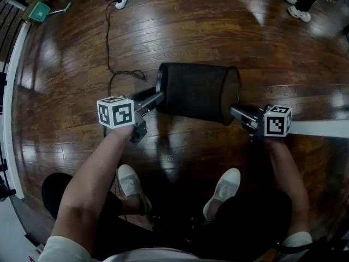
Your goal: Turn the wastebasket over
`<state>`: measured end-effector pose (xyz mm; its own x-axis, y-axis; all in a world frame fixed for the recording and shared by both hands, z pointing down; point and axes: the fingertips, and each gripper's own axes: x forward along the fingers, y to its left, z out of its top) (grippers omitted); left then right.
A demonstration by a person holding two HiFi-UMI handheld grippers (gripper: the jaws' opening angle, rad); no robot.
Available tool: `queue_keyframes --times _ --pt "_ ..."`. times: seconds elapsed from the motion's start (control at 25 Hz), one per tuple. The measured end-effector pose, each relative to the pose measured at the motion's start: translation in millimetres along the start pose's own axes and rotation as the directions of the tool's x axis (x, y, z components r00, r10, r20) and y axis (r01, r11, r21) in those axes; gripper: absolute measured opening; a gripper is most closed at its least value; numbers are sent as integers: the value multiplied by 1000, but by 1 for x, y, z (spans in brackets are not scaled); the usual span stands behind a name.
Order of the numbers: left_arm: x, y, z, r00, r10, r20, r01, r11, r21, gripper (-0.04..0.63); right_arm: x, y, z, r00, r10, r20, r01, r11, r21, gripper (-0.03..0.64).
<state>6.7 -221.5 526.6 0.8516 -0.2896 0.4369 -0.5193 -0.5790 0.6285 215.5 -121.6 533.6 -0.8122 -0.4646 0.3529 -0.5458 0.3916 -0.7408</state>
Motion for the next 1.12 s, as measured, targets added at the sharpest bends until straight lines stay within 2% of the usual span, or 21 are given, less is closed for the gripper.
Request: queue_keyframes --times 0.12,0.2,0.28,0.44,0.56,0.72,0.76,0.8,0.84,0.92,1.12 --pt "-24 -14 27 999 21 -46 -15 994 112 164 17 0 -5 998 56 14 -56 998 33 53" --pt "-35 -27 38 995 29 -93 -10 979 203 159 26 -1 -8 994 101 35 -103 993 63 61" --pt "-41 -43 41 991 19 -132 19 961 277 150 31 -6 -15 991 122 54 -127 988 87 72" --pt "-35 -82 40 981 -50 -186 117 922 369 141 27 -27 -32 995 90 41 -94 992 87 105" --pt "-22 -104 33 961 -101 -256 199 899 391 135 21 -42 -45 997 71 20 -72 994 82 121" --pt "-9 -122 33 942 -141 -304 257 886 385 121 16 -50 -56 994 104 33 -106 990 98 117" --pt "-6 -128 36 942 -151 -301 266 881 390 101 16 -51 -57 992 118 43 -122 986 111 117" --pt "-2 -134 39 944 -153 -293 267 874 405 19 17 -52 -59 990 131 52 -137 982 127 114" --pt "2 -139 41 947 -146 -286 262 864 430 3 18 -54 -61 988 141 56 -148 979 141 114" --pt "10 -145 42 947 -131 -292 261 844 468 0 24 -56 -70 987 155 49 -161 974 162 115" --pt "28 -162 33 919 -161 -359 323 830 455 0 39 -67 -95 992 122 -16 -117 979 169 120"
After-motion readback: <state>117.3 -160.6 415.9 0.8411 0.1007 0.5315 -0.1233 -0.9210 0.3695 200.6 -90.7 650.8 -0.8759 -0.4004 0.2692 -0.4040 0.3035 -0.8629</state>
